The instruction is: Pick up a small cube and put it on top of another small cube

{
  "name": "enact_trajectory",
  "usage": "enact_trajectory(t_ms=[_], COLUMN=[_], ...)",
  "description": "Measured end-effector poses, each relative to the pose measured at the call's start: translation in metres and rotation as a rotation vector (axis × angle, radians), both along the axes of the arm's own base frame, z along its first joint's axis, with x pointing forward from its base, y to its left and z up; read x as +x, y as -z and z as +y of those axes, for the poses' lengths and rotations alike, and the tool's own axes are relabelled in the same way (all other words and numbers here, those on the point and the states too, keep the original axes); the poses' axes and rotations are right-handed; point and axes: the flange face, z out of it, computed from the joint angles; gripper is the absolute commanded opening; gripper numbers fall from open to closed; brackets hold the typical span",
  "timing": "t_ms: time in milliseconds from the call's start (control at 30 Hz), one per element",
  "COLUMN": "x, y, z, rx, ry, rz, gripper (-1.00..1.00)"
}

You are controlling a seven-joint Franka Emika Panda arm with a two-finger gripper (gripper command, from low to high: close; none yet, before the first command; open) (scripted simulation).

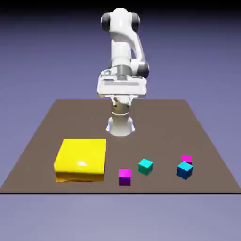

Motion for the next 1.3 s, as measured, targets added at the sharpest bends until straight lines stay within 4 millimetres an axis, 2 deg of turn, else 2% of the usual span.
enact_trajectory(t_ms=[267,533,800,833,1000,1033,1100,1267,1300], x=[0.046,0.069,0.079,0.079,0.08,0.08,0.08,0.08,0.084], y=[0.086,0.182,0.264,0.264,0.323,0.329,0.329,0.27,0.262], z=[-0.027,-0.047,-0.046,-0.046,-0.027,-0.024,-0.024,-0.045,-0.029], rx=[0.291,0.616,0.962,0.962,0.963,0.962,0.963,0.964,0.94], ry=[0.437,0.908,1.377,1.377,1.377,1.377,1.377,1.376,1.342], rz=[0.294,0.588,0.915,0.915,0.916,0.915,0.915,0.915,0.933], gripper=[0.0,0.0,0.0,0.0,0.0,-1.0,-1.0,-1.0,-1.0])
